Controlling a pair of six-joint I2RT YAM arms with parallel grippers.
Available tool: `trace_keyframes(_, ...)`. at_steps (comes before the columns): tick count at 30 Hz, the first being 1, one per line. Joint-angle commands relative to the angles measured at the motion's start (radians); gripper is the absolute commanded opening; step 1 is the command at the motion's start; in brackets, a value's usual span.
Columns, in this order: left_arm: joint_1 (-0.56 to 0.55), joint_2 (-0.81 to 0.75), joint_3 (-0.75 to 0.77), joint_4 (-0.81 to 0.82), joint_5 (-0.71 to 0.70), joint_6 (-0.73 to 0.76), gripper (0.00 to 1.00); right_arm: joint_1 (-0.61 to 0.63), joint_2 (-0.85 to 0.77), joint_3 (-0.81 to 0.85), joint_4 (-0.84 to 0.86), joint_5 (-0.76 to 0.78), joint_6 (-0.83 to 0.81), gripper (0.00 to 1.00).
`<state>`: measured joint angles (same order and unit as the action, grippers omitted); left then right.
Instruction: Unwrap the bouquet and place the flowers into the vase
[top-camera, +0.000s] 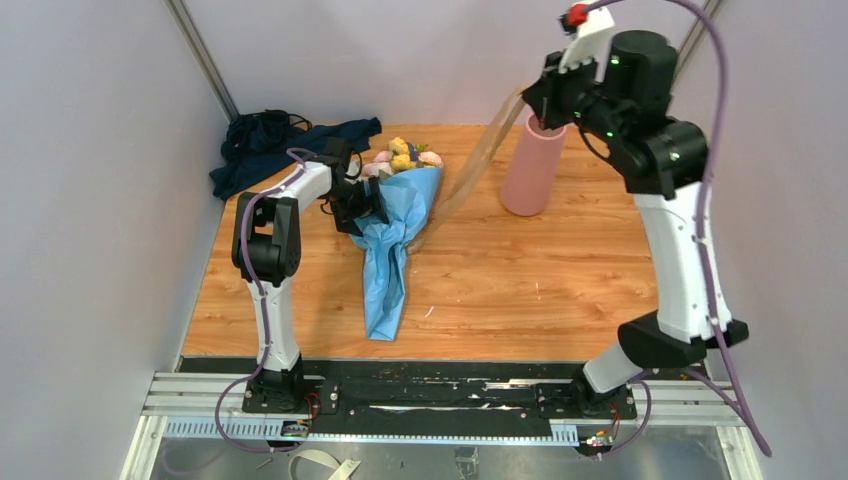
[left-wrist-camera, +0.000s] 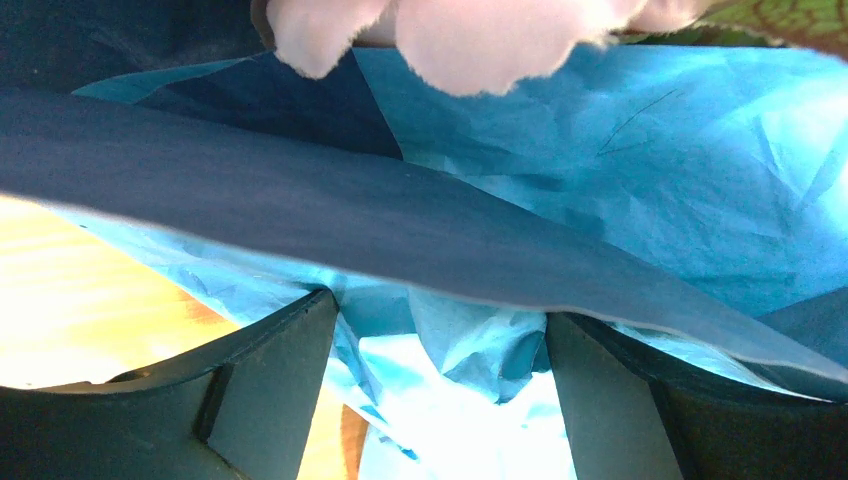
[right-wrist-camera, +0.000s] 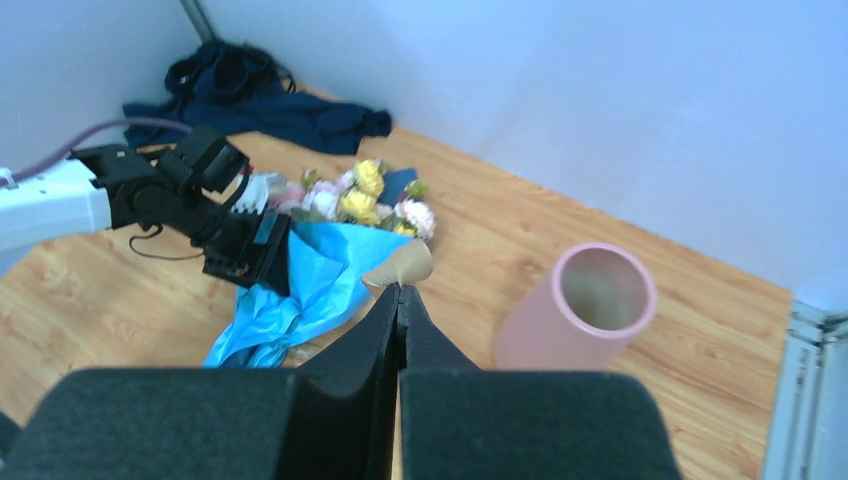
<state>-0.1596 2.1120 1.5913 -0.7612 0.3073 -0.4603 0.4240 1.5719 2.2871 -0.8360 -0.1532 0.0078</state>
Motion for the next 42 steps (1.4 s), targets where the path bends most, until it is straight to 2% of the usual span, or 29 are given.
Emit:
trace_keyframes(1,-0.001,0.026,-0.035,-0.054,-0.046,0.016,0.88,-0.064,-0.094,0.022,-0.044,0.021,0.010,0.00)
trace_keyframes(6,-0.001,0.026,-0.031,-0.054,-0.041,0.014,0.88,-0.110,-0.171,-0.013,-0.049,0.059,0.000,0.00)
trace_keyframes(14,-0.001,0.026,-0.032,-0.053,-0.030,0.012,0.88,-0.114,-0.220,-0.125,-0.048,0.074,-0.034,0.00)
trace_keyframes(20,-0.001,0.023,-0.033,-0.053,-0.032,0.014,0.88,-0.109,-0.285,-0.421,0.039,0.005,0.028,0.00)
trace_keyframes(25,-0.001,0.009,-0.039,-0.053,-0.052,0.015,0.88,-0.067,-0.357,-0.662,0.100,0.023,0.082,0.00)
trace_keyframes(31,-0.001,0.011,-0.026,-0.049,-0.035,0.004,0.88,-0.036,-0.418,-0.834,0.129,0.040,0.131,0.00)
trace_keyframes(32,-0.001,0.012,-0.023,-0.050,-0.034,0.002,0.88,-0.032,-0.419,-0.845,0.130,0.043,0.131,0.07)
trace_keyframes(36,-0.001,0.002,-0.020,-0.050,-0.030,0.002,0.88,-0.024,-0.409,-0.835,0.129,0.061,0.126,0.62)
trace_keyframes(38,-0.001,-0.006,-0.022,-0.050,-0.029,0.002,0.89,-0.019,-0.396,-0.812,0.130,0.056,0.121,0.71)
trace_keyframes(42,-0.001,-0.031,-0.016,-0.049,-0.041,0.005,0.89,0.017,-0.344,-0.765,0.144,0.050,0.106,0.72)
